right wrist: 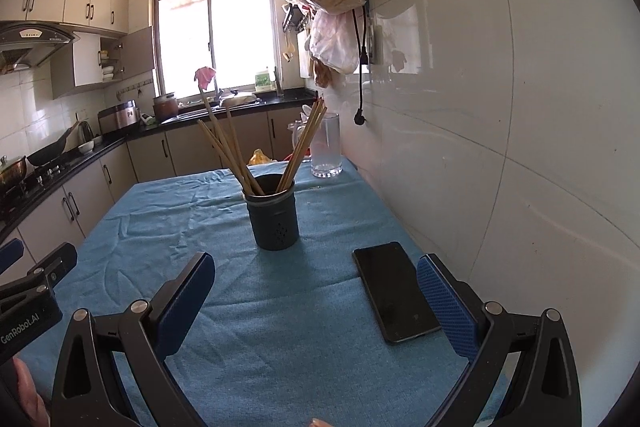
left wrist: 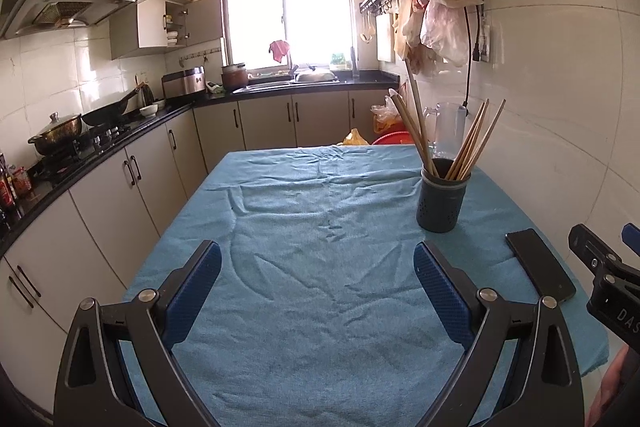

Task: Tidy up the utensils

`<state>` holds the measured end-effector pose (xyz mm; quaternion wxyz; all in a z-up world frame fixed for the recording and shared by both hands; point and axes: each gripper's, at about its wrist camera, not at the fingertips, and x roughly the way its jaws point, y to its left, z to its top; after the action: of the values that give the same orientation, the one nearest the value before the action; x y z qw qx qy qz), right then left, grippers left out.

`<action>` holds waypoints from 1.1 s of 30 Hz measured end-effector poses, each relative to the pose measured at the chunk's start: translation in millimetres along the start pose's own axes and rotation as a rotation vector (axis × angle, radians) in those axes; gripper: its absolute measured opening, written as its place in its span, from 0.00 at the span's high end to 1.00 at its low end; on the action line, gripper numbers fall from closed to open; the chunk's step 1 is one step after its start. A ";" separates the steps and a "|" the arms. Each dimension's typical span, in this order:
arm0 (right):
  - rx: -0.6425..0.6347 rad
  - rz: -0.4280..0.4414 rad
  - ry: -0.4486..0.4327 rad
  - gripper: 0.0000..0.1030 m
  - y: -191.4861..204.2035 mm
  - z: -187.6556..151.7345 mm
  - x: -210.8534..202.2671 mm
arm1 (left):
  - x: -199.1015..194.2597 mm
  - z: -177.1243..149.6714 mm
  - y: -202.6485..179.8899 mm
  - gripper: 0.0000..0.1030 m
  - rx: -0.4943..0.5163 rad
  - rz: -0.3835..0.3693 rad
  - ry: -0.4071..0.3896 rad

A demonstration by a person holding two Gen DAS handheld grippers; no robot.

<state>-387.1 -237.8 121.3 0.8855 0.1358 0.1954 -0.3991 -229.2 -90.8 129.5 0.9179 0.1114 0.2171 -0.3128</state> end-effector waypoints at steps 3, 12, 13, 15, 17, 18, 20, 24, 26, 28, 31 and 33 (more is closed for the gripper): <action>-0.001 -0.001 0.005 0.00 0.7 -0.8 2.0 | 1.5 -0.9 -0.5 0.07 0.002 -0.007 0.011; -0.013 -0.001 0.026 0.00 4.0 -5.5 5.4 | 3.5 -5.3 -1.3 0.07 0.005 -0.010 0.032; -0.013 -0.001 0.028 0.00 4.2 -5.5 6.1 | 3.8 -5.5 -1.4 0.07 0.006 -0.010 0.033; -0.014 -0.002 0.032 0.00 4.5 -5.9 7.3 | 4.1 -6.1 -1.6 0.07 0.003 -0.010 0.033; -0.015 -0.001 0.035 0.00 5.2 -6.3 8.0 | 4.5 -6.9 -1.4 0.07 0.003 -0.013 0.036; -0.015 -0.001 0.036 0.00 5.3 -6.6 8.1 | 4.3 -7.5 -1.2 0.07 0.003 -0.014 0.035; -0.016 -0.001 0.038 0.00 5.6 -6.9 7.8 | 4.5 -7.4 -1.4 0.07 0.004 -0.013 0.036; -0.017 -0.003 0.045 0.00 5.7 -7.8 9.4 | 4.7 -7.5 -1.7 0.07 0.004 -0.017 0.039; -0.018 -0.004 0.048 0.00 6.2 -8.6 9.7 | 4.4 -7.8 -1.5 0.07 0.004 -0.017 0.038; -0.021 -0.004 0.049 0.00 7.0 -8.1 9.6 | 4.6 -7.8 -1.5 0.07 0.002 -0.019 0.039; -0.026 -0.003 0.046 0.00 9.6 -7.0 9.1 | 4.5 -8.1 -1.9 0.07 0.002 -0.016 0.038; -0.029 0.000 0.050 0.00 11.4 -7.3 9.7 | 4.2 -8.4 -2.0 0.07 0.000 -0.014 0.038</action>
<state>-374.4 -233.9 111.4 0.8822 0.1329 0.2232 -0.3928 -230.2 -91.7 120.1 0.9114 0.1159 0.2350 -0.3172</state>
